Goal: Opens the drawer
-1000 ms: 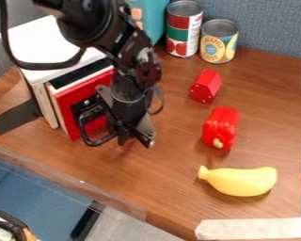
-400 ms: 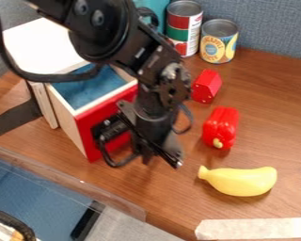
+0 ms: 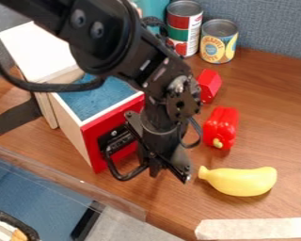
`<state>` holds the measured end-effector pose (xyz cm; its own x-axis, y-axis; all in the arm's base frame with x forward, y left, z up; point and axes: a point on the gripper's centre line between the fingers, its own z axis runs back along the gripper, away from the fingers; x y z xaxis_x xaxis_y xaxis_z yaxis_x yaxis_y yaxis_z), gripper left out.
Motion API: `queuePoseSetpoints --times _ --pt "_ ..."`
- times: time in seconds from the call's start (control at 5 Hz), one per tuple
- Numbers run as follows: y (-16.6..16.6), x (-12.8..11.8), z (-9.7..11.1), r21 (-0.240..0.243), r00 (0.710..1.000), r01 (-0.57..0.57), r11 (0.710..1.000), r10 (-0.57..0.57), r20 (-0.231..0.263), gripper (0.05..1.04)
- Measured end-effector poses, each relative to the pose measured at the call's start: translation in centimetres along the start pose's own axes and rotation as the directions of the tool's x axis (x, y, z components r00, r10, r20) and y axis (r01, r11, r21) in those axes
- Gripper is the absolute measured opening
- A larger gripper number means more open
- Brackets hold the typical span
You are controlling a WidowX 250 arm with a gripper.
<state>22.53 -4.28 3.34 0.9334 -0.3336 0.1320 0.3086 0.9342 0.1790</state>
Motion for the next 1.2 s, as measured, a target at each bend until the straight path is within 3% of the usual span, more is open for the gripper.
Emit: queuePoseSetpoints --times 0.2,0.4,0.6,0.8,1.0,1.2 --pt "-0.1 -0.5 0.1 0.005 0.999 -0.018 1.000 0.018 -0.035 0.435" --pt "-0.1 -0.5 0.3 0.005 0.999 0.017 1.000 -0.017 -0.035 0.757" --pt "0.1 -0.1 1.8 0.015 1.000 0.018 1.000 -0.018 0.021 0.996" --pt "0.6 0.1 4.1 0.022 0.997 -0.010 1.000 0.008 0.076 1.006" --pt "0.4 0.8 6.3 -0.001 0.994 -0.040 0.999 0.040 0.099 1.000" --pt "-0.2 2.2 7.5 -0.001 0.995 -0.067 0.998 0.067 0.074 1.000"
